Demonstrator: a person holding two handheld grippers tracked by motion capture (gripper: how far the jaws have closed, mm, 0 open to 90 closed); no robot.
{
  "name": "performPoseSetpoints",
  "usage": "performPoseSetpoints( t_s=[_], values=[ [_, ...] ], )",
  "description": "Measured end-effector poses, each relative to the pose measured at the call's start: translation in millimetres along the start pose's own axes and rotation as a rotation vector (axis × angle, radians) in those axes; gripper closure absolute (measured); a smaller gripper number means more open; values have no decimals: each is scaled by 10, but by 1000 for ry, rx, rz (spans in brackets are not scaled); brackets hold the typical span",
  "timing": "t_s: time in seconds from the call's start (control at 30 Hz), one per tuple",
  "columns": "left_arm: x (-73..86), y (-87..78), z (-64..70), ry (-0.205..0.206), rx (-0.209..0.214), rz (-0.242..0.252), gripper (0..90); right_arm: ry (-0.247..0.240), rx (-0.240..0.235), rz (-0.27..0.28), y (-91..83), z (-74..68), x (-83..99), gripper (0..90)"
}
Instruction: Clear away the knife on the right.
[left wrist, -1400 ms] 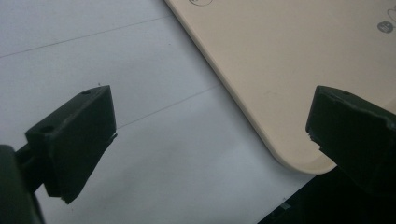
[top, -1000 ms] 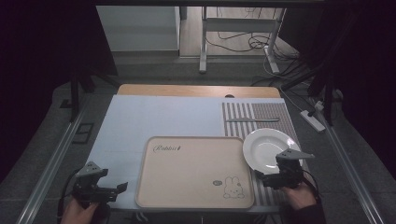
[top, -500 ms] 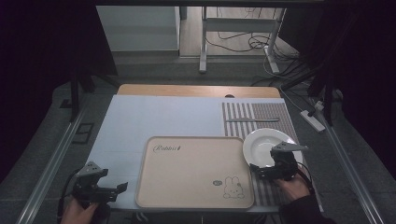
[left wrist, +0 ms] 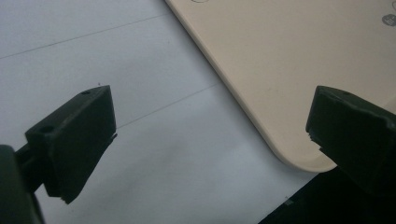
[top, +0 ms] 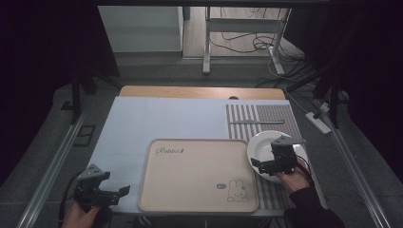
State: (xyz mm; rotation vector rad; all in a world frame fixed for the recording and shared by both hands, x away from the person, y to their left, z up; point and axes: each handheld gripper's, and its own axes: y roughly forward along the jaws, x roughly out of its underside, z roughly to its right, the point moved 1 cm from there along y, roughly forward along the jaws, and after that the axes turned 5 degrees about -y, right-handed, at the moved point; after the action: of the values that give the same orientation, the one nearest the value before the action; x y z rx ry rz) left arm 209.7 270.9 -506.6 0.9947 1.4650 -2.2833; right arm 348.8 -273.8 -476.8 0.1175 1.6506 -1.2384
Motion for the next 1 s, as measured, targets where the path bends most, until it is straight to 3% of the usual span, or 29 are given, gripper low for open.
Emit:
performPoseSetpoints(
  t_s=[0.33,0.47,1.0],
  values=[
    [-1,1,0,0,1,0,26,-31,-17,-34,190,44,-103,0],
    [-2,2,-1,3,0,-1,26,-33,-15,-27,240,68,-173,0],
    [-4,5,-3,3,0,-3,25,-49,7,-88,554,203,-421,0]
  ],
)
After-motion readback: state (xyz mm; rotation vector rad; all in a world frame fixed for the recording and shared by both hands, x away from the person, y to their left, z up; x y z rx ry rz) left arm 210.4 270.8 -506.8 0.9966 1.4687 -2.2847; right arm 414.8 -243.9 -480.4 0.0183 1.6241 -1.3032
